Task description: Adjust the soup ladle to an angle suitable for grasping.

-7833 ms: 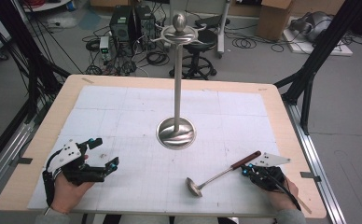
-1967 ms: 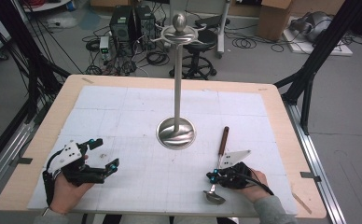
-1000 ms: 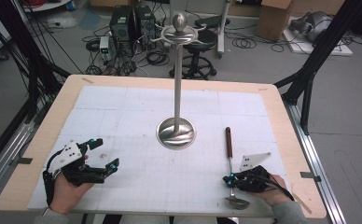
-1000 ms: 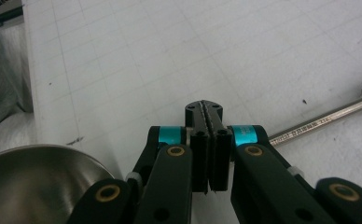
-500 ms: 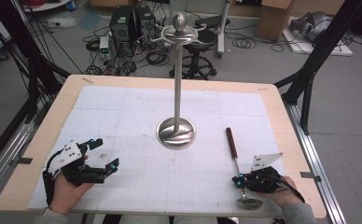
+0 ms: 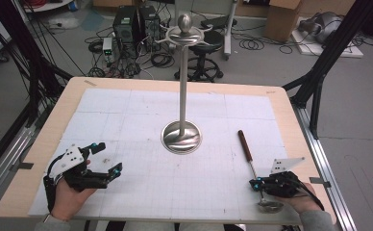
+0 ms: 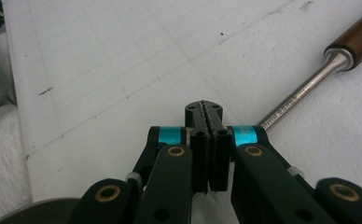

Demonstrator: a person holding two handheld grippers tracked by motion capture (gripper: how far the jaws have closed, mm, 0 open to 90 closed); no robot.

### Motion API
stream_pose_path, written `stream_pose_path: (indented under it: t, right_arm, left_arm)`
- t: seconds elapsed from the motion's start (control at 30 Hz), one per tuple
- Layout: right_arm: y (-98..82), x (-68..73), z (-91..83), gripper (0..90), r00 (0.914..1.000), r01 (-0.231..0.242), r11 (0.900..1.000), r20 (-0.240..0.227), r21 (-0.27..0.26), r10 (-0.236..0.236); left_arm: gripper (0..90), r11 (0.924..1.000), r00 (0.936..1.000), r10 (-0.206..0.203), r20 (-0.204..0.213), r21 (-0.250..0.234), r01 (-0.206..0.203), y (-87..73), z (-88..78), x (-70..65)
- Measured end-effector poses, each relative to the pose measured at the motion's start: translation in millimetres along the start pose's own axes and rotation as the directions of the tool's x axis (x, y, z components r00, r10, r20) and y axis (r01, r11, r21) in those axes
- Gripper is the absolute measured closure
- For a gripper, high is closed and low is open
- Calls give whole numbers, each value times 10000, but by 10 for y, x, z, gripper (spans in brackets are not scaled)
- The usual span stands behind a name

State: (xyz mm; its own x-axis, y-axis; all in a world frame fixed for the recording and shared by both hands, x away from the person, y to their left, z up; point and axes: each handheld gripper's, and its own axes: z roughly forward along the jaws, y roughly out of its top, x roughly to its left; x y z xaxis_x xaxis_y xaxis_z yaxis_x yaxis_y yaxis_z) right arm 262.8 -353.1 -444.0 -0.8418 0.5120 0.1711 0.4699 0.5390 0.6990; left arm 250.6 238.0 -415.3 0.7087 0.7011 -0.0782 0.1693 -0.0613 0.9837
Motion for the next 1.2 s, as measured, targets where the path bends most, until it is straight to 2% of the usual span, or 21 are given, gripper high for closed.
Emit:
stream_pose_path:
  t: [0.1,0.23,0.27,0.4,0.53,0.7,0.77,1.2]
  right_arm:
    - [23,9,-12,898,9998,192,9998,102,-70,-191]
    - [50,-30,-84,898,9986,90,9968,525,-793,-48]
    - [56,-47,-105,898,9972,40,9950,745,-994,34]
    - [49,-124,-121,898,9876,-200,9935,1525,-1122,371]
    - [18,-240,-82,898,9795,-568,9924,1862,-1095,766]
    - [8,-317,-12,898,9772,-809,9921,1883,-961,979]
    - [34,-330,6,898,9741,-805,9916,2027,-1014,998]
    - [114,-341,97,898,9735,-672,9932,2120,-951,862]
  left_arm:
    - [32,10000,10000,13,32,53,-13,-3,4,-4]
    - [32,10000,10000,25,13,54,-25,-5,9,-4]
    - [32,10000,10000,4,11,63,-4,-5,9,-7]
    - [32,9999,10000,53,-2,109,-52,-5,2,-8]
    - [32,9998,10000,73,-6,185,-73,-9,2,-13]
    - [32,9996,10000,91,-25,282,-91,-14,-8,-16]
    - [32,9996,10000,68,-7,286,-67,-17,-11,-21]
    - [32,9992,9999,154,-76,366,-152,-24,-18,-25]
